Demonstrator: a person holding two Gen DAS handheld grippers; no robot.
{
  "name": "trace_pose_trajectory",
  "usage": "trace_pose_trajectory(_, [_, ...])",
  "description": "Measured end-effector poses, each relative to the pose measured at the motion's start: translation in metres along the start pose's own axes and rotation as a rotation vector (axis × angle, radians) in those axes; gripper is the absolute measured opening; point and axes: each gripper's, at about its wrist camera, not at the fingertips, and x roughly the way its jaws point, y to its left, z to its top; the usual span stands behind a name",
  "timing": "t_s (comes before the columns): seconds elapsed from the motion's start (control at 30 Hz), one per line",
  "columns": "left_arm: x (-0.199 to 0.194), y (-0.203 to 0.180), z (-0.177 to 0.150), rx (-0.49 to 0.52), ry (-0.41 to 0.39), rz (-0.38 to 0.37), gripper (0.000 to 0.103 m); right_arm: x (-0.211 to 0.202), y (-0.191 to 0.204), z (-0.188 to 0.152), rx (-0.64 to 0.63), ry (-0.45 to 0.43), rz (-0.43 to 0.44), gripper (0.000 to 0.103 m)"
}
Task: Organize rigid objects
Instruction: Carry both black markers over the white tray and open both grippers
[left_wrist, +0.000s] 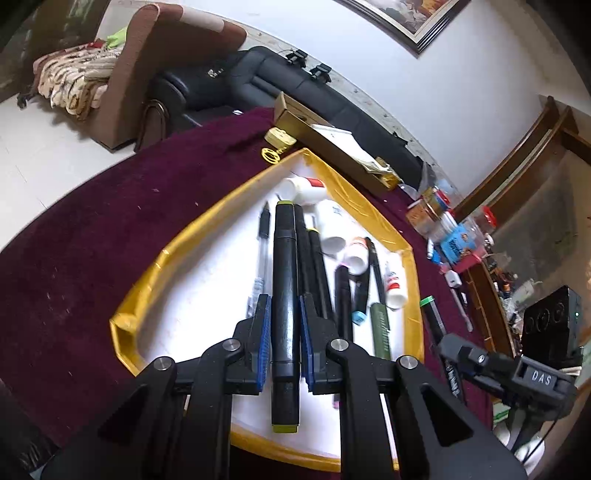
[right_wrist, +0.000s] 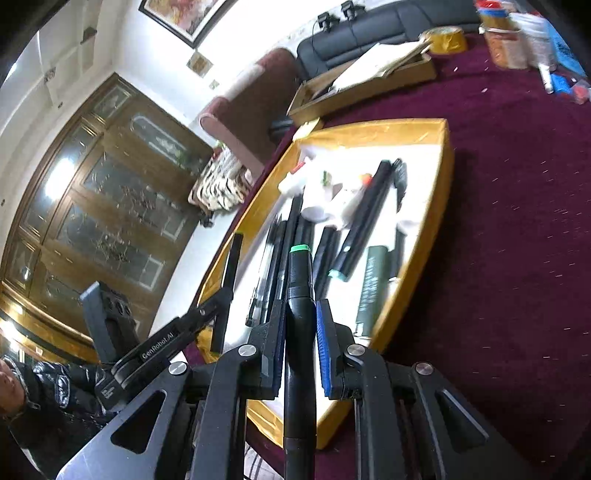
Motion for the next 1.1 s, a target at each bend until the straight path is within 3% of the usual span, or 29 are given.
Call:
trace_pose_trajectory(0.3, [0.010,0.000,0.003,0.045,0.003,0.054,0.013,0.047,0.005,0.008,0.001,0.034,-0.084,0.014])
trace_pose_trajectory(0.5, [0.014,-0.002,0.004,0.094,-0.003,0.119,0.013,0.049,0.005,0.012,-0.007,0.014,-0.143,0.015])
trace_pose_trajectory(0.67, [0.013,-0.004,0.002,0.121,-0.012,0.129,0.015,0.053,0.012,0.013,-0.034,0.009,-0.199,0.015])
trace_pose_trajectory(0.83, [0.011,-0.008,0.001,0.134,-0.012,0.121,0.026,0.057,0.017,0.015,-0.071,-0.015,-0.279,0.015])
trace_pose_trajectory(1.1, [0.000,-0.022,-0.004,0.159,-0.038,0.119,0.056,0.056,0.016,0.019,-0.089,-0.035,-0.325,0.017])
